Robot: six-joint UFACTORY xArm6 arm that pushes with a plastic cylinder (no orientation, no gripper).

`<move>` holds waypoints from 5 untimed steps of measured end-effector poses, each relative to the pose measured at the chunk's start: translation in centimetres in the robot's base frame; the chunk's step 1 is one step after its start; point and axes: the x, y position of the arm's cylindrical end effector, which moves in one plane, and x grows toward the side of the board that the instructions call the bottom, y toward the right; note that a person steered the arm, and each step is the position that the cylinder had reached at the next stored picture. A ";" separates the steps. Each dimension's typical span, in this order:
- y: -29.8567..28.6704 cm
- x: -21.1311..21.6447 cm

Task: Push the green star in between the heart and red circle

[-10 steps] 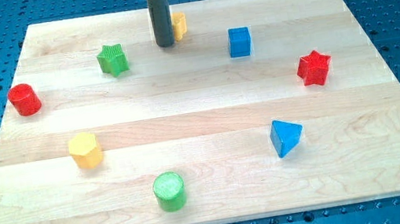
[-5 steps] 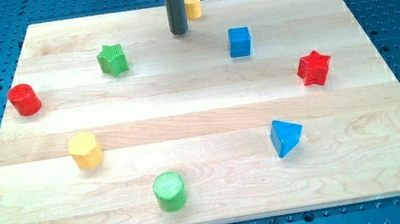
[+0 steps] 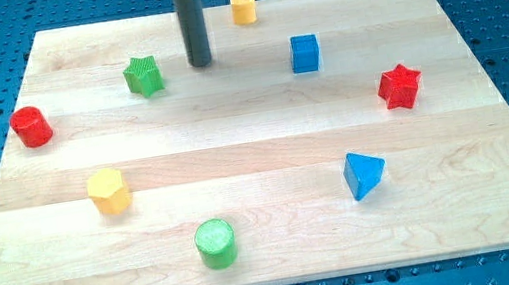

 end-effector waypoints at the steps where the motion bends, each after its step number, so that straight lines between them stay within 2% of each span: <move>1: 0.5 2.4; 2: -1.1 5.2; 3: -4.2 6.1; 4: -8.8 6.1; 5: -8.8 3.7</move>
